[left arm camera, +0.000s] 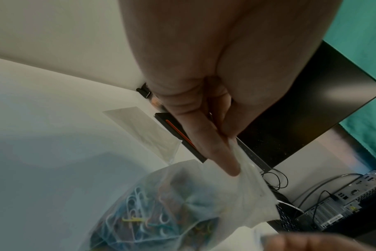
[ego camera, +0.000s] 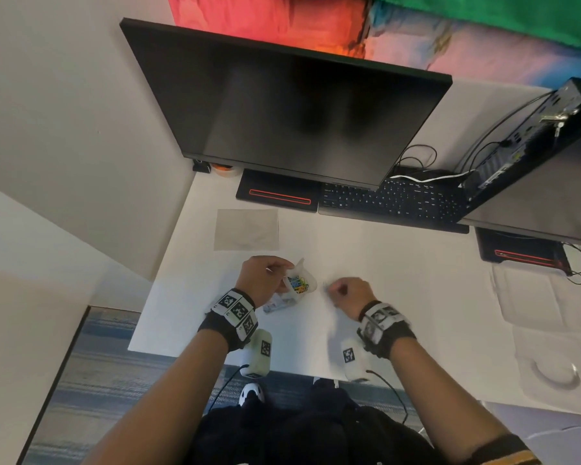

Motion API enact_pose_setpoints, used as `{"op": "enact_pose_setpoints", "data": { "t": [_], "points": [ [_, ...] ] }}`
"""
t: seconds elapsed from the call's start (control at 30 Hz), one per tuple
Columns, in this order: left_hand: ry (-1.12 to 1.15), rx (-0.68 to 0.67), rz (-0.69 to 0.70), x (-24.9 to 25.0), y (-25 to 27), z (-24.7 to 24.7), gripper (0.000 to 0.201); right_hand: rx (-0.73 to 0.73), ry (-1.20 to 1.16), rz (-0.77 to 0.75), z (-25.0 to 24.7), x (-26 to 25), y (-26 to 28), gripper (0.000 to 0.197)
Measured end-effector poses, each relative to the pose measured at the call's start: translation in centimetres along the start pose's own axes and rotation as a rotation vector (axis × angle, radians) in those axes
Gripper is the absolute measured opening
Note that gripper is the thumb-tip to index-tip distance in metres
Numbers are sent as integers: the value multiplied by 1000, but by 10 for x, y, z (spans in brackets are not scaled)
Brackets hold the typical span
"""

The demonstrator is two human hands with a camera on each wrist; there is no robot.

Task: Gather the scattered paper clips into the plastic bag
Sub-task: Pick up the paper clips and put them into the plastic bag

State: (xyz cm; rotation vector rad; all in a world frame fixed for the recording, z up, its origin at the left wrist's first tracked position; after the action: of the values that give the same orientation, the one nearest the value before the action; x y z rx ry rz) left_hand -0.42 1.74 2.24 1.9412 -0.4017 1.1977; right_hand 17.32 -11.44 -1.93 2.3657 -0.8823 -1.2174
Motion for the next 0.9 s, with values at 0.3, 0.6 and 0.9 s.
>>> {"op": "enact_pose_setpoints", "data": {
  "t": [0.3,0.6,0.9],
  "points": [
    [-87,-15,67,13,1,2,25,53,-71,-405,0,-65,14,3],
    [-262,-75,140,23,8,-4,26,128,-187,-472,-22,-52,15,32],
    [-392,-184,362,33,0,-1,19,-79,-532,-326,-18,-20,14,13]
  ]
}}
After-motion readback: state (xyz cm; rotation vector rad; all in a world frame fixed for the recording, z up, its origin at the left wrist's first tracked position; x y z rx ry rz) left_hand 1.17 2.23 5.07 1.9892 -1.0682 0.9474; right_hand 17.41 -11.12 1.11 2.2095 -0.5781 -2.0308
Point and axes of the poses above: each hand's wrist, its own y-axis away from the middle knuckle, its own z-axis out of the palm, x = y × z, the point moved 2 cm from there along -y, towards the middle knuckle, and after that the axes turned 8 degrees about -x, right-handed, at the moved point
